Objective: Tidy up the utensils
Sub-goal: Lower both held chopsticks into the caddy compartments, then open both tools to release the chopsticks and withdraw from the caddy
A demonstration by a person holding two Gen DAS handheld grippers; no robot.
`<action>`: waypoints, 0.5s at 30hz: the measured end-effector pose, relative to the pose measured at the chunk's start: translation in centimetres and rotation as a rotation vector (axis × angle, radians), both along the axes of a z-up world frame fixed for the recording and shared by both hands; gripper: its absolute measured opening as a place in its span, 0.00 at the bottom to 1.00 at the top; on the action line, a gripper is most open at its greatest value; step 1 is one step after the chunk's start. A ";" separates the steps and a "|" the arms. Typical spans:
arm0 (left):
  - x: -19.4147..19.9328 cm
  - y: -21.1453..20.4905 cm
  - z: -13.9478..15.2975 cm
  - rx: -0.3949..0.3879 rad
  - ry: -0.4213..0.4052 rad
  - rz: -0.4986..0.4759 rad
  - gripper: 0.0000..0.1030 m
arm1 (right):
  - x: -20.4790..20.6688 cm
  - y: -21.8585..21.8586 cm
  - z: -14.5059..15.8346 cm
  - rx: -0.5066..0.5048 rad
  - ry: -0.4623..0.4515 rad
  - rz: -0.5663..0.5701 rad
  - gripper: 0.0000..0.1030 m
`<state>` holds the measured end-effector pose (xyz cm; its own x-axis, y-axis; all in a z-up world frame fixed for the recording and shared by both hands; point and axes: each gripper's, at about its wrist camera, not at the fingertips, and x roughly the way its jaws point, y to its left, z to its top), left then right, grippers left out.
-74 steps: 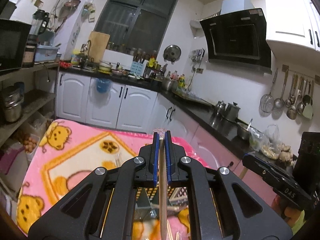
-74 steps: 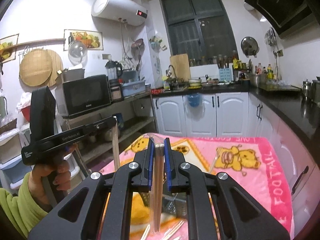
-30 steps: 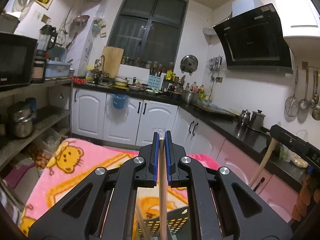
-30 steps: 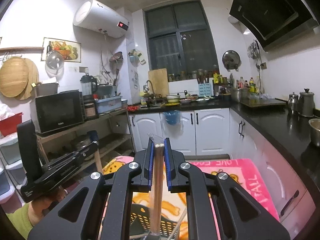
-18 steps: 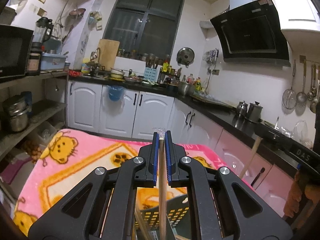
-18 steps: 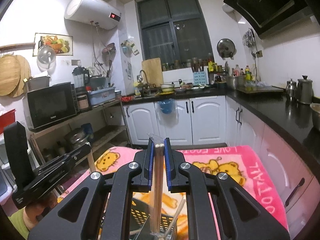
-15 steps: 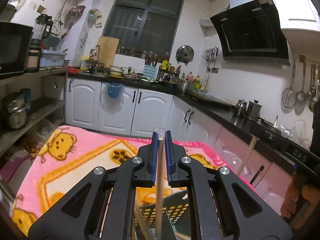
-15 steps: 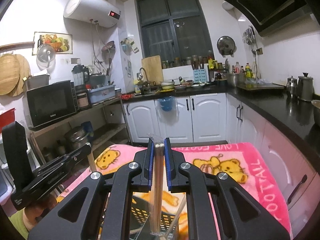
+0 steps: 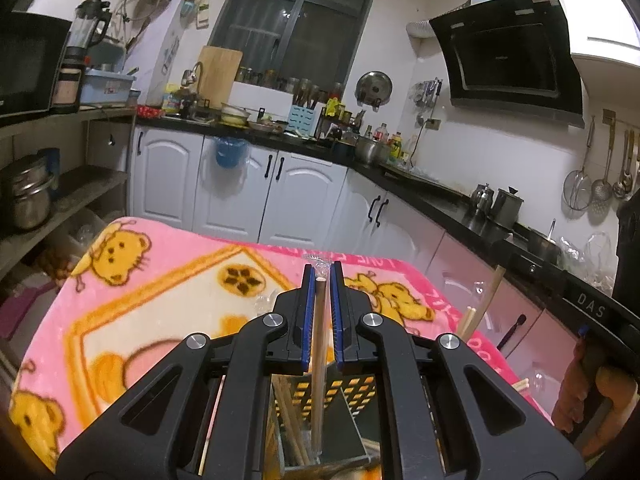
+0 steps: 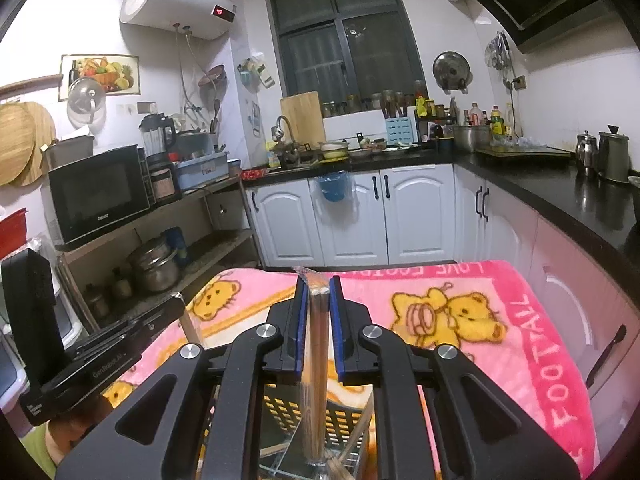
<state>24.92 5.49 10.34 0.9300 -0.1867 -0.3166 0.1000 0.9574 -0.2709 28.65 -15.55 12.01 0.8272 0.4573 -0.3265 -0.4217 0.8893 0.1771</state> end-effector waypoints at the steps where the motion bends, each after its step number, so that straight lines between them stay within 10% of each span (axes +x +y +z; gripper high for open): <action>1: 0.0 0.1 -0.1 -0.002 0.005 0.000 0.04 | 0.0 -0.1 -0.1 -0.001 0.003 -0.003 0.17; 15: -0.8 1.1 -0.6 -0.026 0.058 0.014 0.17 | -0.9 -1.8 -1.1 0.020 0.049 -0.026 0.36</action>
<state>24.08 6.56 9.72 0.9127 -0.1831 -0.3652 0.0703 0.9510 -0.3011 27.76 -17.39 10.88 0.8221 0.4430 -0.3577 -0.3891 0.8957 0.2151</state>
